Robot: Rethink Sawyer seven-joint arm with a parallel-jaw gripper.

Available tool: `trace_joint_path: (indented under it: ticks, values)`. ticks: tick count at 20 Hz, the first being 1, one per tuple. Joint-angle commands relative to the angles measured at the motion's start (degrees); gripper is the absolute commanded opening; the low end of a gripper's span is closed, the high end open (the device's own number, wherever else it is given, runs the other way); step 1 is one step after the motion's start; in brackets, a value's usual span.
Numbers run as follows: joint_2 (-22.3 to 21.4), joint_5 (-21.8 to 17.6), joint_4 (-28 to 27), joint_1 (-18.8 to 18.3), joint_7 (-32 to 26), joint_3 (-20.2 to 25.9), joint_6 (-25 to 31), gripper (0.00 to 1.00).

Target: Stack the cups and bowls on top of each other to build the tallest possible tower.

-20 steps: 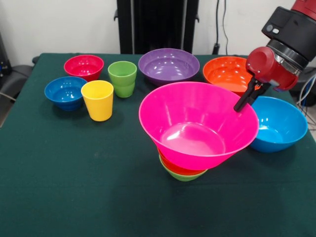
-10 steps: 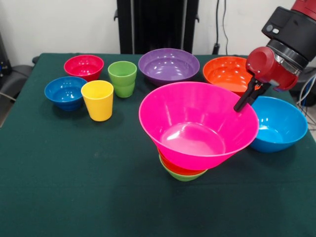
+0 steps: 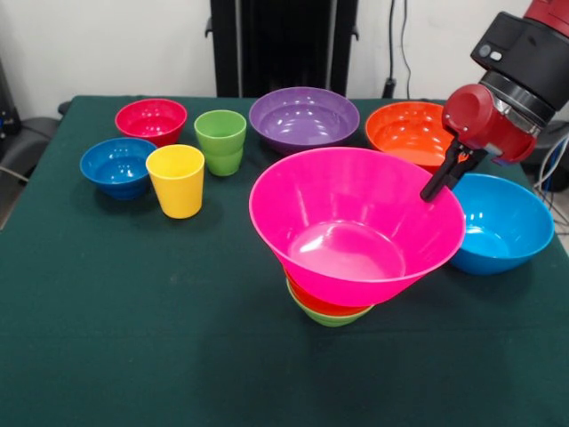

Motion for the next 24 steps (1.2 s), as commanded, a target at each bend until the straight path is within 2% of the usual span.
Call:
trace_joint_path:
  ticks: [1,24]
  values:
    - [1.62,-2.36,-0.93,-0.55,3.18,4.10,1.97,0.00]
    - [0.49,-1.99,-0.96,-1.14,2.06,4.50,3.03,0.00]
